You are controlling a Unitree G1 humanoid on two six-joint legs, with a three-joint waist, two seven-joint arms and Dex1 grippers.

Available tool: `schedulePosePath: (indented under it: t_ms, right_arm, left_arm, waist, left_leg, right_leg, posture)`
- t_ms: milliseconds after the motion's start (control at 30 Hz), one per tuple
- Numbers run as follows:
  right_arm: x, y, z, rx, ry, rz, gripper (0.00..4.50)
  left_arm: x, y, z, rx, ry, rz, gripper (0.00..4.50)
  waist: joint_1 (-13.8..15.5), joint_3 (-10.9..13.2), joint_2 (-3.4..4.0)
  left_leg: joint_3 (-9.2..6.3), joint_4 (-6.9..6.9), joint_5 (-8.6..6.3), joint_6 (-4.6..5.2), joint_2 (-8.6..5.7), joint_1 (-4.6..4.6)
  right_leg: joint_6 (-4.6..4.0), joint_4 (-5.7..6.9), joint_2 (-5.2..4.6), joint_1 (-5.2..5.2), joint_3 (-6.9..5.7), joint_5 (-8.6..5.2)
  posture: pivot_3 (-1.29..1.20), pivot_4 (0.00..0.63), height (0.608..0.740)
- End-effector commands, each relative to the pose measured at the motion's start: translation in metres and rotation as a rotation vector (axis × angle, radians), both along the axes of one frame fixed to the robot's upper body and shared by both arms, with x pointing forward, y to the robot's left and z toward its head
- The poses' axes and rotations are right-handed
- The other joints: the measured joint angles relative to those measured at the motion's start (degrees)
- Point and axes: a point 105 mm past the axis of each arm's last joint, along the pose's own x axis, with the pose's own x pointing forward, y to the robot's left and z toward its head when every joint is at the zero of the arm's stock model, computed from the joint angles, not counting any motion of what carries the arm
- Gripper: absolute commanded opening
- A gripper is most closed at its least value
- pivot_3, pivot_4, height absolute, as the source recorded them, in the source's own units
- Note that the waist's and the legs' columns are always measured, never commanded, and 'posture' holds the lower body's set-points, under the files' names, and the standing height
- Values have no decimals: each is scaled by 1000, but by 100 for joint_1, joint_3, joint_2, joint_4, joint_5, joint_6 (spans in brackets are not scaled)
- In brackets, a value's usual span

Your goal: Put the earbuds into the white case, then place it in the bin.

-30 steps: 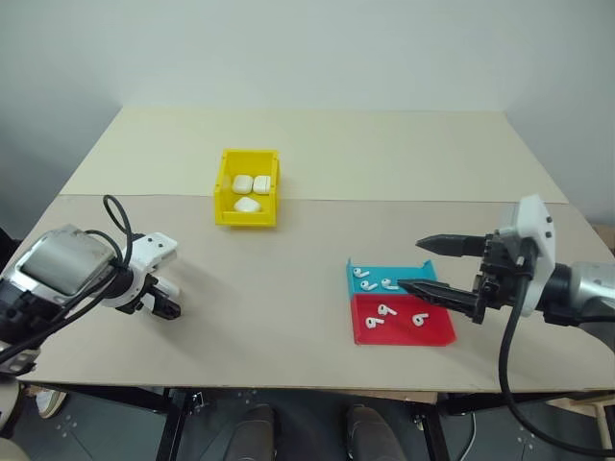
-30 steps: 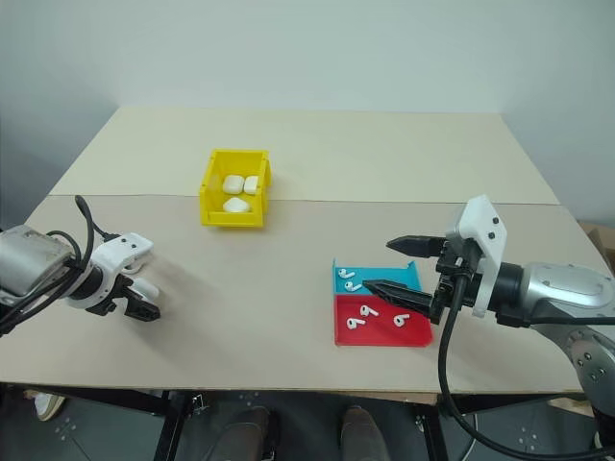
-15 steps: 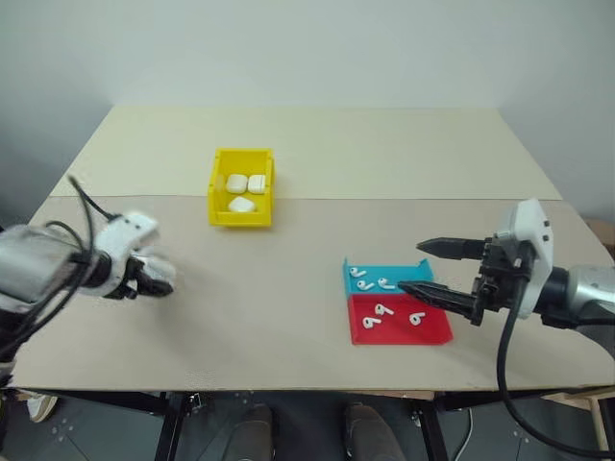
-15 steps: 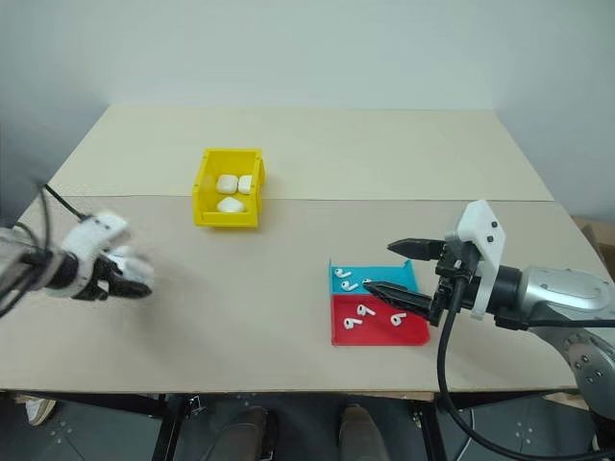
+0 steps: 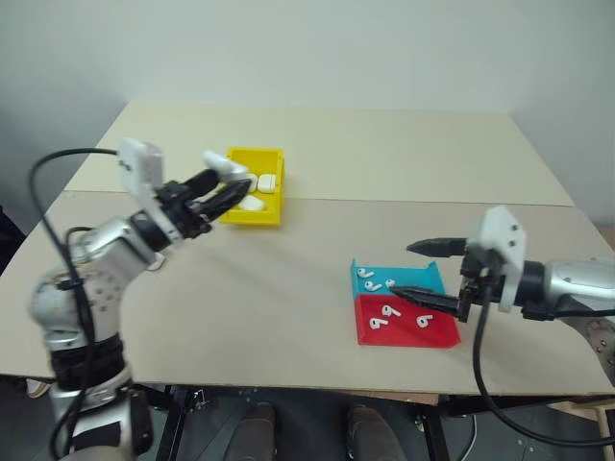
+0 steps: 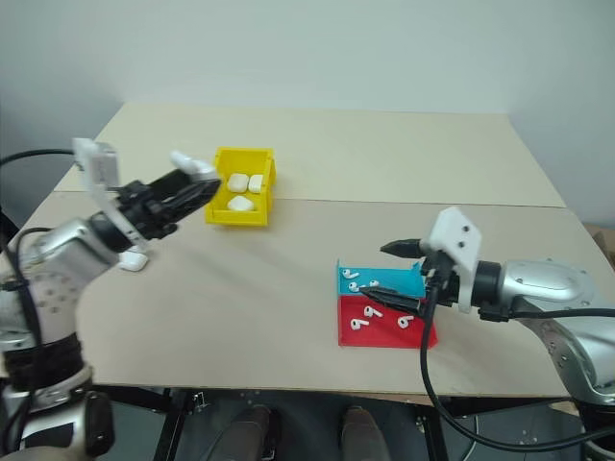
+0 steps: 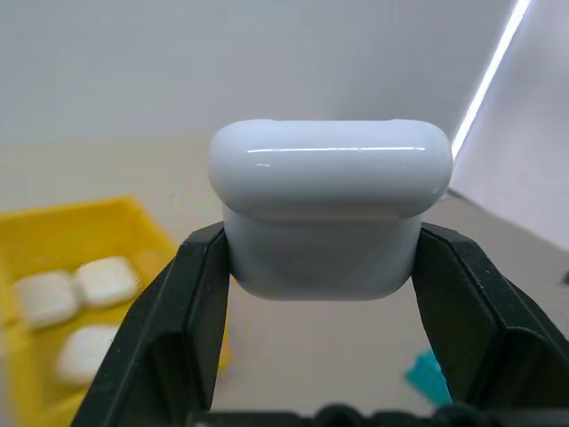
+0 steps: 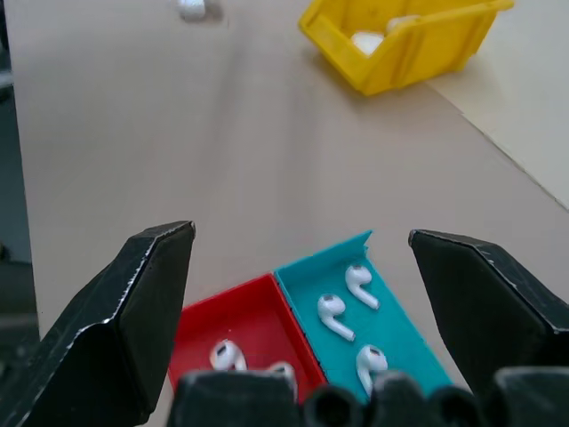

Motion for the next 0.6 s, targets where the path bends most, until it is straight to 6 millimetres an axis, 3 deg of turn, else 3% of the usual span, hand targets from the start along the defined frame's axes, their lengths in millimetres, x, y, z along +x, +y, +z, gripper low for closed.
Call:
schedulePosePath:
  t_ms: [33, 133, 267, 367, 467, 600]
  right_arm:
    - [1, 1, -2, -143, -5, 17, 4500]
    - [-4, 3, -10, -253, 32, 56, 4500]
    - [-8, 1, -20, -368, 70, 96, 4500]
    - [-9, -4, -32, -524, 1, 158, 3924]
    - [-9, -13, -44, -649, -47, 234, 2956]
    - [-1, -23, -53, -774, -116, 326, 2956]
  left_arm:
    - [-18, -37, 6, 26, -142, -253, 2782]
    - [-36, -67, -1, 47, -213, -492, 2782]
    - [-51, -88, -5, 52, -281, -688, 2782]
    - [-58, -96, -3, 33, -326, -764, 2782]
    - [-63, -97, 0, -7, -320, -806, 2782]
    - [-71, -96, -6, -11, -312, -812, 2782]
  waist:
    - [-20, 0, 0]
    - [-75, 0, 1]
    - [-90, -1, 2]
    - [-90, -1, 2]
    - [-98, -1, 3]
    - [-117, -1, 3]
  left_leg:
    - [2, -1, 0, 0, -1, -1]
    - [2, -5, 0, 0, 1, -3]
    - [2, -3, 0, 0, 1, -1]
    - [1, -1, 0, 1, 0, -1]
    - [1, -2, 0, 1, 1, -2]
    - [2, -1, 0, 1, 1, 0]
  right_leg:
    - [0, 0, -1, -3, 2, 0]
    - [-2, -1, 3, -7, 2, -1]
    - [-2, -1, 3, -4, 3, -1]
    - [-1, -2, 3, -3, 2, -2]
    - [0, -2, 4, -5, 1, -3]
    - [0, -2, 3, -6, 4, -2]
  posture:
    - [0, 150, 740]
    - [0, 150, 740]
    - [0, 150, 740]
    - [0, 150, 740]
    - [0, 150, 740]
    - [0, 150, 740]
